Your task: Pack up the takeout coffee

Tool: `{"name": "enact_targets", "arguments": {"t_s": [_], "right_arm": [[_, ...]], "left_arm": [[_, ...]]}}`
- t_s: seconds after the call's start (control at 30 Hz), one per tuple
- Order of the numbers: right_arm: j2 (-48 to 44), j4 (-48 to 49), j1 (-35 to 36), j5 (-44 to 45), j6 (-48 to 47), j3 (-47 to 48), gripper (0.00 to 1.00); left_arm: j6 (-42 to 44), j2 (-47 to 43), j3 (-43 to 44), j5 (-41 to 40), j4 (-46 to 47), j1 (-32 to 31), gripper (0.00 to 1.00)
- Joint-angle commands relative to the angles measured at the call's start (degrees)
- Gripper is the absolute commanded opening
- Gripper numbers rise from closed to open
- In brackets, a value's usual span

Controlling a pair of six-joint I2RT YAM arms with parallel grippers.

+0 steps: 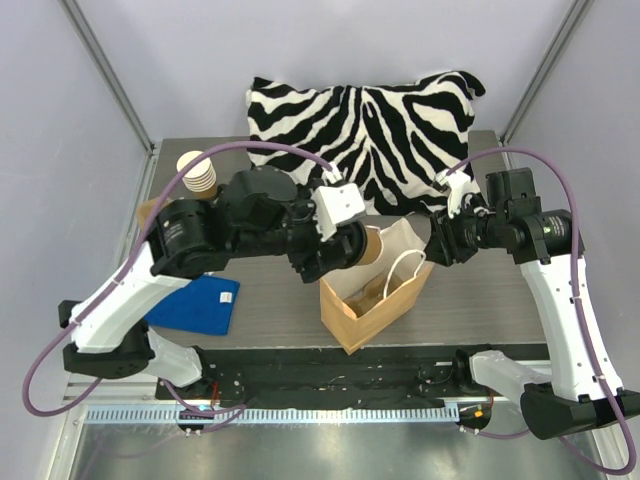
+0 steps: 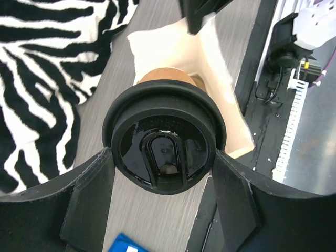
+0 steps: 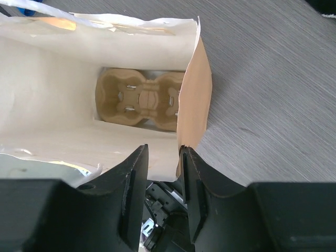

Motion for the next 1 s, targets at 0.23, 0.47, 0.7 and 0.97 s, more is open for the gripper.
{"name": "enact_targets", "arguments": {"t_s": [0.23,0.47,0.7,0.97], "right_arm": [[-0.2,1.8,0.1,-1.3,0.7,0.5,0.38],[-0.1,1.5,0.2,-2.3,1.1,0.2,0.31],[-0.5,1.7,0.2,-3.0,1.8,-1.2,0.27],[-1.9,1.4,0.2,-5.3,2.1,-3.4,0.26]], "left_arm": [[1.8,-2.1,-5.1,4.2,2.5,3.5,0.14],[0.4,0.3,-5.6,2.9,4.0,1.5,0.14],[1.8,3.7,-6.7,-6.1,3.6,-2.3,0.13],[1.7,6.1,-9.9,-8.8,4.9,-3.9,0.11]]}}
